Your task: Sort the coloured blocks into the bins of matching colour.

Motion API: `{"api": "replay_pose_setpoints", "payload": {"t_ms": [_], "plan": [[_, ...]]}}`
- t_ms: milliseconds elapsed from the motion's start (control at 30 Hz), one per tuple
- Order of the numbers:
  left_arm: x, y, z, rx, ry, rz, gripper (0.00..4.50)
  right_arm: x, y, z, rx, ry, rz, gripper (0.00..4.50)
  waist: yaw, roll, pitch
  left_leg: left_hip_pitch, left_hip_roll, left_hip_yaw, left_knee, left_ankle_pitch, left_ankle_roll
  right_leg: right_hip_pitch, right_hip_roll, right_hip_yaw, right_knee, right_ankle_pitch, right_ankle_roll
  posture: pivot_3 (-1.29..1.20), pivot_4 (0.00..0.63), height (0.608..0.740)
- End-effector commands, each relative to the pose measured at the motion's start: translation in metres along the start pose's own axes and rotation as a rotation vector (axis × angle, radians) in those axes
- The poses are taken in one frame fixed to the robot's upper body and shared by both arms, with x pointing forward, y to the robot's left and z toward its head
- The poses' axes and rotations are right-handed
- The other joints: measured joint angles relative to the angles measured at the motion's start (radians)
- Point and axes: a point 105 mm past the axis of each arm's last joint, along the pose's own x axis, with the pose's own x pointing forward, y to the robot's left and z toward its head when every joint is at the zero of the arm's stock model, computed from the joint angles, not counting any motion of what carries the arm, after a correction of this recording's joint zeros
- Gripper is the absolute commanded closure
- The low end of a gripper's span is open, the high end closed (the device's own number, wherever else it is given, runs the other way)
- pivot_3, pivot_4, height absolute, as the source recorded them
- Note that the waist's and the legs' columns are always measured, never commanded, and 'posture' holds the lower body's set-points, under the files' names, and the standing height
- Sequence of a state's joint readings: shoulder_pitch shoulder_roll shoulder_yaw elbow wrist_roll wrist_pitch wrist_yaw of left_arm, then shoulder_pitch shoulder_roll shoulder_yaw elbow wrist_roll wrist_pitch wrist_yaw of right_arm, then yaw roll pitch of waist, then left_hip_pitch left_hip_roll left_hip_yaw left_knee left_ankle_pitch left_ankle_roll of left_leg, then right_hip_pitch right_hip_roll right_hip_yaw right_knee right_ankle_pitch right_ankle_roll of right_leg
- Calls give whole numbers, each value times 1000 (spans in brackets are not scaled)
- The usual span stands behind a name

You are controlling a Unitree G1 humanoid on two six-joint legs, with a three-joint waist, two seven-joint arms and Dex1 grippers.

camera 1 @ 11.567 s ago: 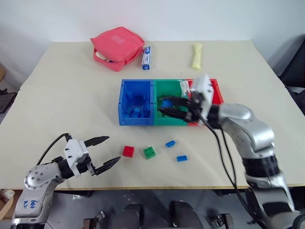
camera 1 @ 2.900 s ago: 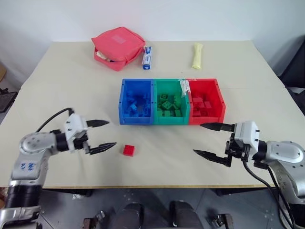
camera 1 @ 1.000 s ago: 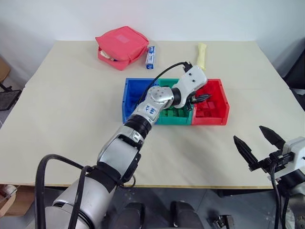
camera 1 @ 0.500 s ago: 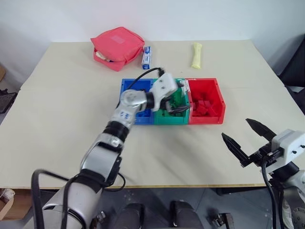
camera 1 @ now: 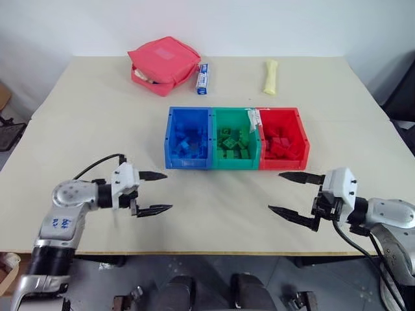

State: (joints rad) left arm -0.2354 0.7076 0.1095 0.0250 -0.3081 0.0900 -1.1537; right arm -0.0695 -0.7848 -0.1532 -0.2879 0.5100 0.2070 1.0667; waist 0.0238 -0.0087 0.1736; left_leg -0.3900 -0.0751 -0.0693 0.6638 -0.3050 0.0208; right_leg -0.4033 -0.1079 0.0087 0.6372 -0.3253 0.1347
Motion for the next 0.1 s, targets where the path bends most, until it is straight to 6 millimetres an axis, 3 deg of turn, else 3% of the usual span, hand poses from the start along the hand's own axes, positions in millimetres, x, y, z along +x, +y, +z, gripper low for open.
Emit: {"api": "replay_pose_setpoints", "payload": {"t_ms": [33, 100], "plan": [[-6, 6, 18, 60, -41, 68, 16, 0, -3, 4, -28, -22, 2, 0, 4, 0, 0, 0, 0, 0, 0, 0, 0, 0, 0, 0, 0, 0, 0, 0, 150, 740], [-5, 7, 20, 50, -61, 93, 16, 1, -5, 1, -22, -25, -10, 0, 4, 0, 0, 0, 0, -1, 0, 0, 0, 1, -1, -1, 0, 0, 0, 0, 150, 740]]}}
